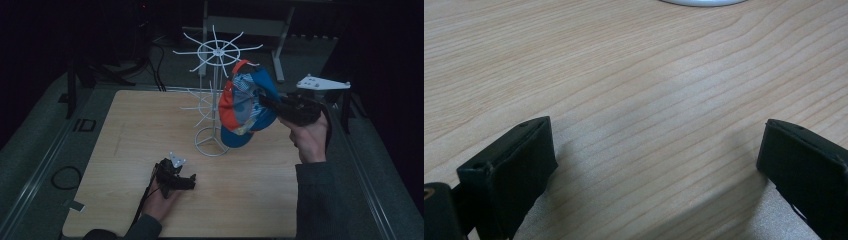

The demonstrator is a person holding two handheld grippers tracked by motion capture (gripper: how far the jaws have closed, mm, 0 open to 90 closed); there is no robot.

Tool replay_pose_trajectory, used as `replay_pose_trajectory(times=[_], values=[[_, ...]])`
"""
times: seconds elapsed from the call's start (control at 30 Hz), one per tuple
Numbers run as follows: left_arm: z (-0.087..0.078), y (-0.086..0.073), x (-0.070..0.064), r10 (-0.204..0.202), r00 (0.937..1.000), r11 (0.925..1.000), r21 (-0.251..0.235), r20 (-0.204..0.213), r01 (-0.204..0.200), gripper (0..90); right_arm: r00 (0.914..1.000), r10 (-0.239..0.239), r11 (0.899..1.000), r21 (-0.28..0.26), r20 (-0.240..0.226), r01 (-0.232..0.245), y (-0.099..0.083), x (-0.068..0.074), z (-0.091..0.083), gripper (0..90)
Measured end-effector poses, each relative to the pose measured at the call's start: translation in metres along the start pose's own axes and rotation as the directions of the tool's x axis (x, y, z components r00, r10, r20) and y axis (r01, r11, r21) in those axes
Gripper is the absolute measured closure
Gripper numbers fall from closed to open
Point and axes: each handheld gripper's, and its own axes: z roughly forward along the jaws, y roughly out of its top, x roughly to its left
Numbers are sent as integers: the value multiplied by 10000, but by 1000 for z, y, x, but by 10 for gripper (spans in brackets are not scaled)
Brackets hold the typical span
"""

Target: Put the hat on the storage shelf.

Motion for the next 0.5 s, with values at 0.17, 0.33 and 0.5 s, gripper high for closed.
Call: replay_pose_trajectory(times=[0.17, 0.33, 0.5], values=[[0, 0, 0, -25, 10000, 10000, -5, 9, 25, 26, 9994, -302, 9979, 584, 169, 292, -7, 3, 1, 583], [0, 0, 0, -19, 10000, 10000, -1, 19, 19, 26, 9955, -570, 9912, 1235, 753, 474, -17, 8, -3, 380], [0, 0, 0, -40, 10000, 10000, -24, 5, 40, 26, 9910, -764, 9833, 1732, 1097, 567, -25, 11, -5, 282]])
